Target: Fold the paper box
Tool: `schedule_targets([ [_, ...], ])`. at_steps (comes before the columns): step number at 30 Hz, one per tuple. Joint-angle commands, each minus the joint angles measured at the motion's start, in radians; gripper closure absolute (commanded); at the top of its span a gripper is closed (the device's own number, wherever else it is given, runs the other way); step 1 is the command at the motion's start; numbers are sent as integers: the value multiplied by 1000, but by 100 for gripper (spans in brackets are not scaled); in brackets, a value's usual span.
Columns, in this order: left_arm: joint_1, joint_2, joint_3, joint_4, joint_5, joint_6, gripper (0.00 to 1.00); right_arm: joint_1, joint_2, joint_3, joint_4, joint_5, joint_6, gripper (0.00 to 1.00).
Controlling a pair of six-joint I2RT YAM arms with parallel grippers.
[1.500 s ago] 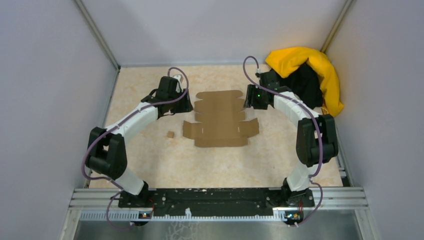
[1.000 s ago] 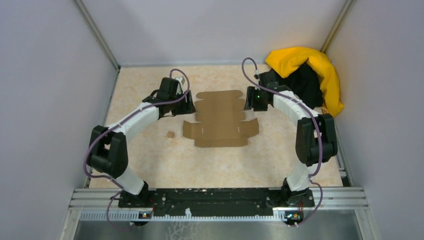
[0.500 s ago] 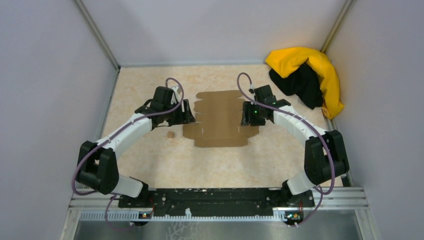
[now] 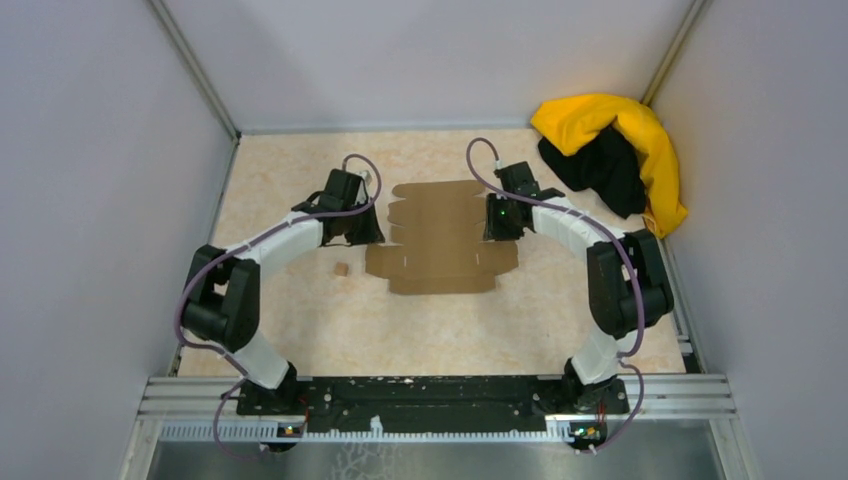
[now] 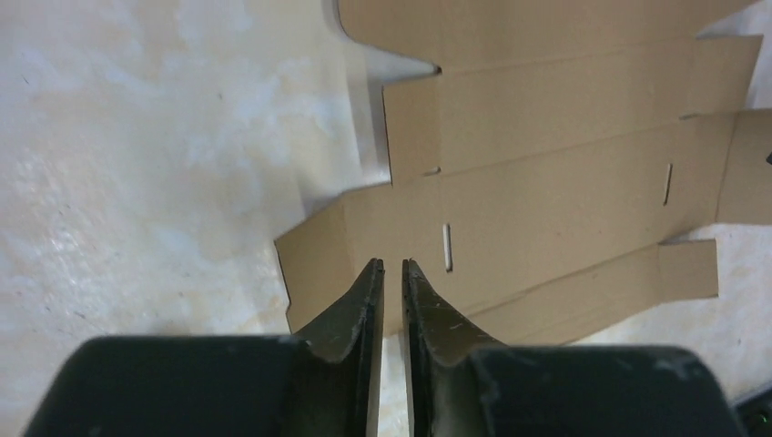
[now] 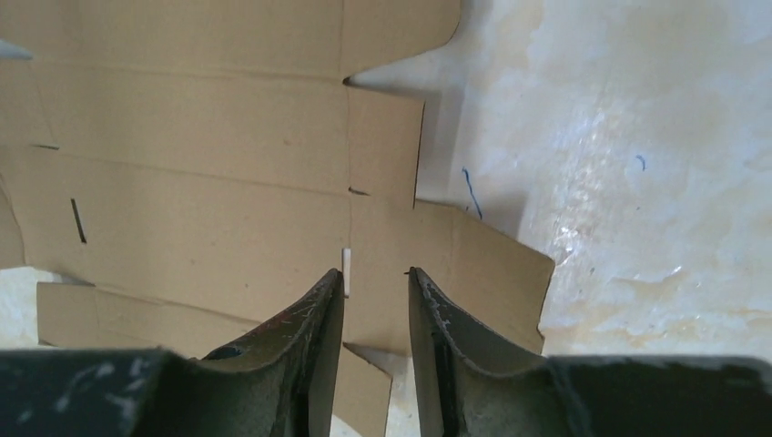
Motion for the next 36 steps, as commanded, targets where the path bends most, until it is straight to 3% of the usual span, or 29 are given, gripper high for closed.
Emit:
schedule_targets([
  [1,11,48,87,13,-86,21,83,-23,33,81,50,57,5,69],
  [12,25,196,225,-48,-196,51,86,-98,114,156,0,157,-23,72],
  [15,25,209,220,-51,-212,50,84,-98,137,167,-5,168,-28,82],
  [23,23,239,198,-34,-173,30,94,-96,169,156,19,138,-31,87],
  [36,2,292,200,10,-77,13,96,-44,247,204,18,122,-36,87],
])
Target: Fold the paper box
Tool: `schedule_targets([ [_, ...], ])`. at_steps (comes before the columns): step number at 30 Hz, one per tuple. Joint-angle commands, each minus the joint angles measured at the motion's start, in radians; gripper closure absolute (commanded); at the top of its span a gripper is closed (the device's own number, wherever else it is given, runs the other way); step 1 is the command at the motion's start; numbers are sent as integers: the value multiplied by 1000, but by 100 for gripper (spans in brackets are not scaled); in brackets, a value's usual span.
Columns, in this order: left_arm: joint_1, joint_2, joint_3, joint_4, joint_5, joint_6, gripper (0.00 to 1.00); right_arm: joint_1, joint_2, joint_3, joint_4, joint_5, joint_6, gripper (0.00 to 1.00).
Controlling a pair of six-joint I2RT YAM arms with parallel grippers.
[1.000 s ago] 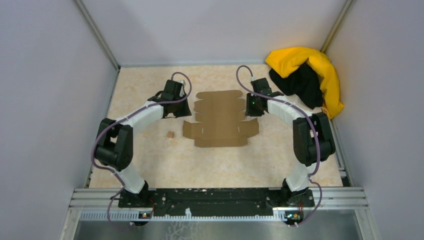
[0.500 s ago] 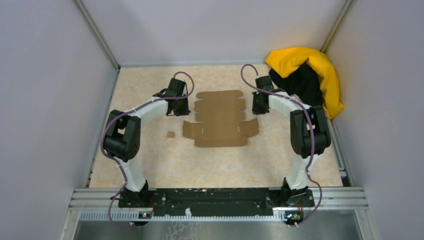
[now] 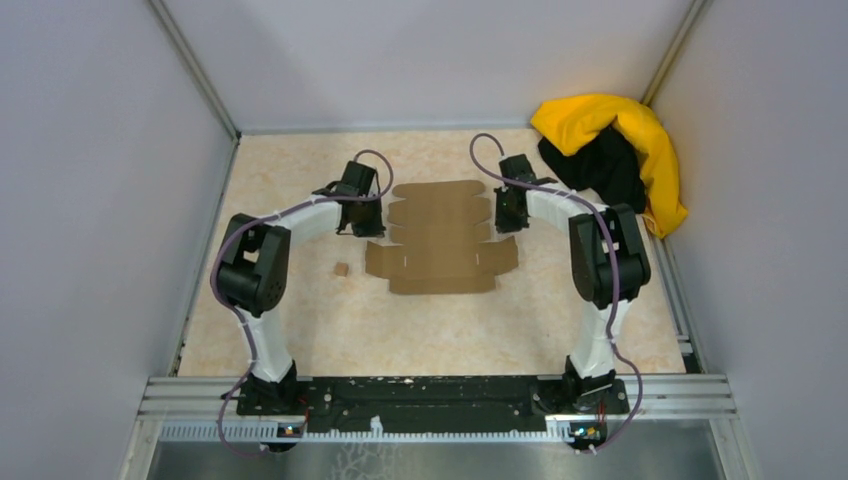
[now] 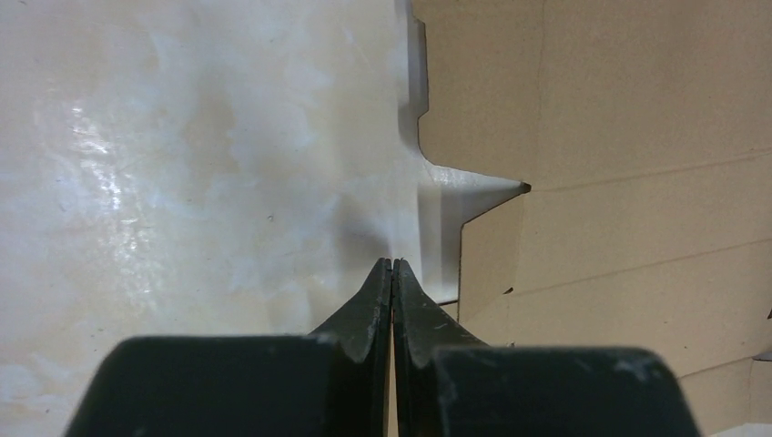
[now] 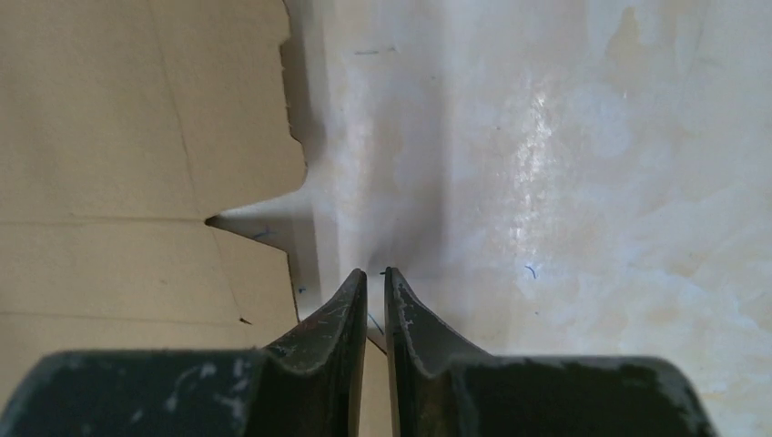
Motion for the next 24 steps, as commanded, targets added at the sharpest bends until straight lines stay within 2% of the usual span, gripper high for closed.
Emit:
schedule_targets([
  [1,-14,16,0,26,44,-12,96,23,26,67,16,-15,-12,87],
  [24,-81,14,65,16,57,-27,96,83,-11,82,10,-56,-17,87],
])
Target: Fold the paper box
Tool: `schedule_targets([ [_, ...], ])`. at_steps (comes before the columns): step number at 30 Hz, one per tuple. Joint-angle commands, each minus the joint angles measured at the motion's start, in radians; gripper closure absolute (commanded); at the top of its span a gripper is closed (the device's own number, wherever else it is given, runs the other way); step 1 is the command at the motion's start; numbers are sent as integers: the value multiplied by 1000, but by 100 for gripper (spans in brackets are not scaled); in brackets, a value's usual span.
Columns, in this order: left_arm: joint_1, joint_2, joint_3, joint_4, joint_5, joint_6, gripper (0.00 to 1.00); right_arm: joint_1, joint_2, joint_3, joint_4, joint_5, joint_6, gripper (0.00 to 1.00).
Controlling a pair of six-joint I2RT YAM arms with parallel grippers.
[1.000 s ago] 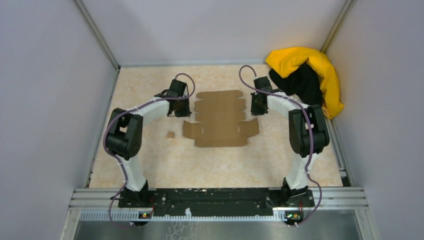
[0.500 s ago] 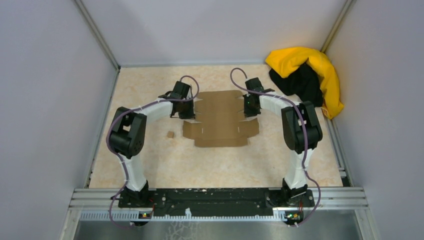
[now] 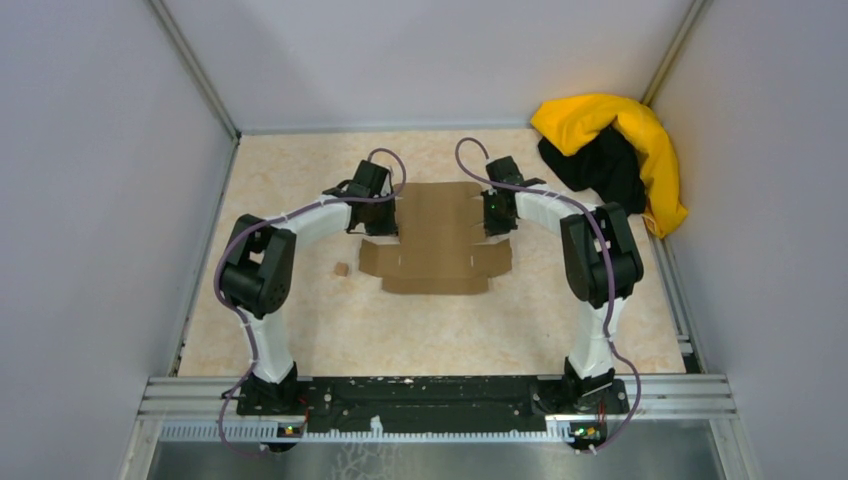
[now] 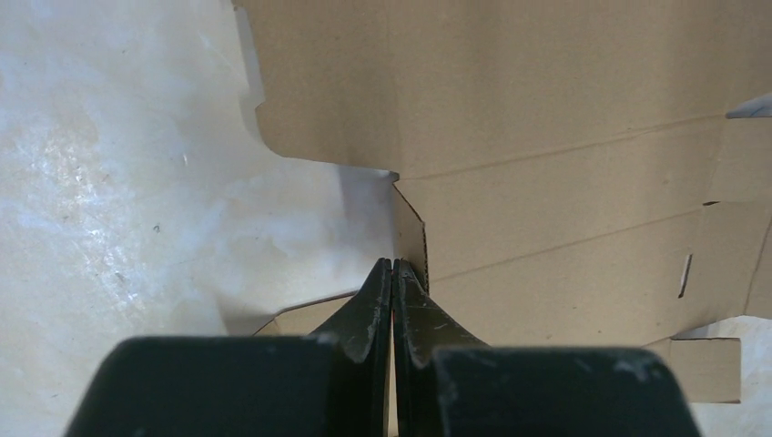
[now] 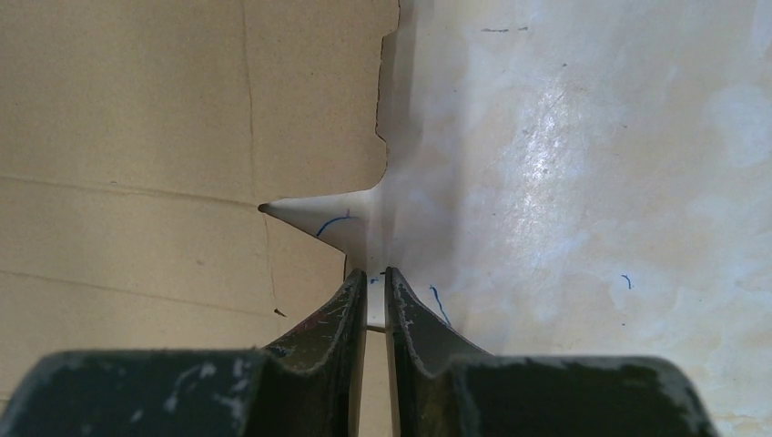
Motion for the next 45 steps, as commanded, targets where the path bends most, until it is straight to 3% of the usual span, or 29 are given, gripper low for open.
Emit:
schedule_targets([
  [1,-17,7,40,6,12,-7,96,18,-36,50,11,-15,-16,87],
  [38,-71,115,145,-18,23,-4,96,106,75,141,0,-15,-17,85],
  [45,-87,148,136,-22,-1,-3,95,143,131,148,-35,82,-23,83],
])
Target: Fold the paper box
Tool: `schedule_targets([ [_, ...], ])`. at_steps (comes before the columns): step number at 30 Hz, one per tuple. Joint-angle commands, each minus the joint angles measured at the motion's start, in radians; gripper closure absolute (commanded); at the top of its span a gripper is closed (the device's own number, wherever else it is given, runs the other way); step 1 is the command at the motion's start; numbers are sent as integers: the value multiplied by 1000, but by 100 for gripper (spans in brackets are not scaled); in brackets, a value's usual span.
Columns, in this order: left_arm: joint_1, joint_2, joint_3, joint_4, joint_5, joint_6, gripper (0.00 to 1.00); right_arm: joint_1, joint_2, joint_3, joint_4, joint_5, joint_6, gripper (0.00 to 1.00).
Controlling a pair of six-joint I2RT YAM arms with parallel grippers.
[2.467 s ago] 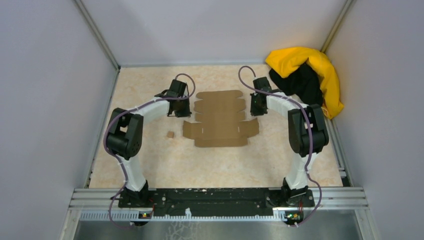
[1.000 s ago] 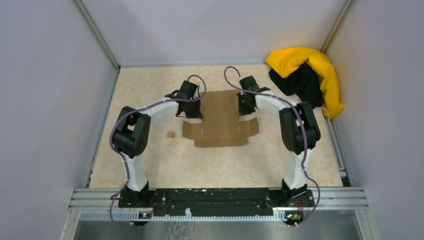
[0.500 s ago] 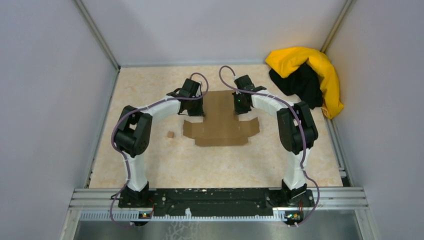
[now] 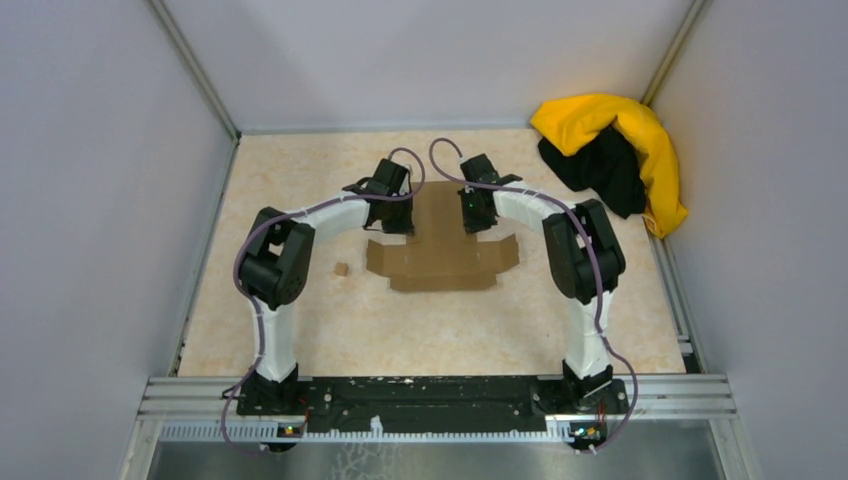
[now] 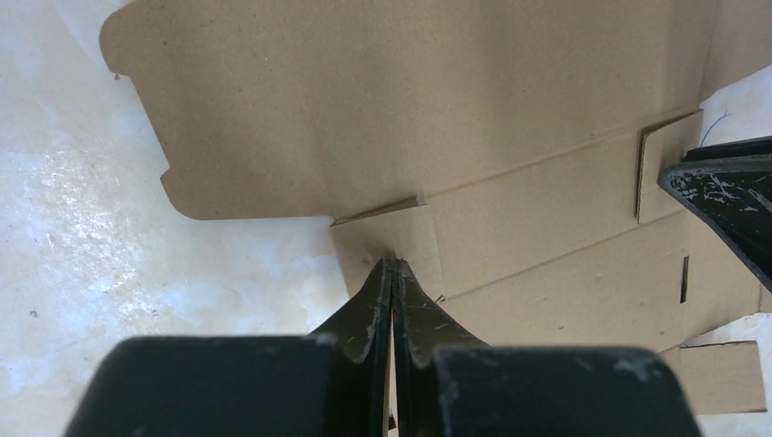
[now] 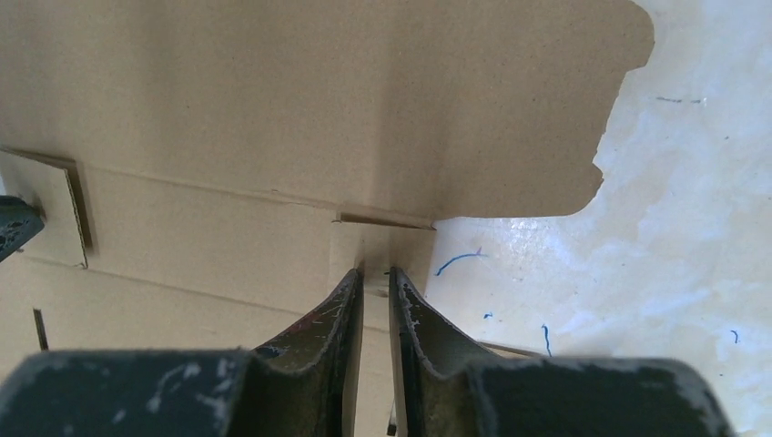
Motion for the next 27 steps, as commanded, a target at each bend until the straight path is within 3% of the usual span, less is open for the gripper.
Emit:
schedule_targets([
  [1,-25,39,14,-20,-19,-1,95,54,71,47,-26,103,-18,83],
  [6,-46,56,18,-60,-121,-2,94,93,114,63,-71,209,-14,80],
  [11,-42,61,43,-45,-162,23,90,93,124,97,-77,174,-6,78],
  [21,13,213,351,-90,-116,80,88,41,285,472,-173,41,-58,76],
  [27,52,133,398,-104,-83,102,82,-8,264,652,-237,7,-87,73],
])
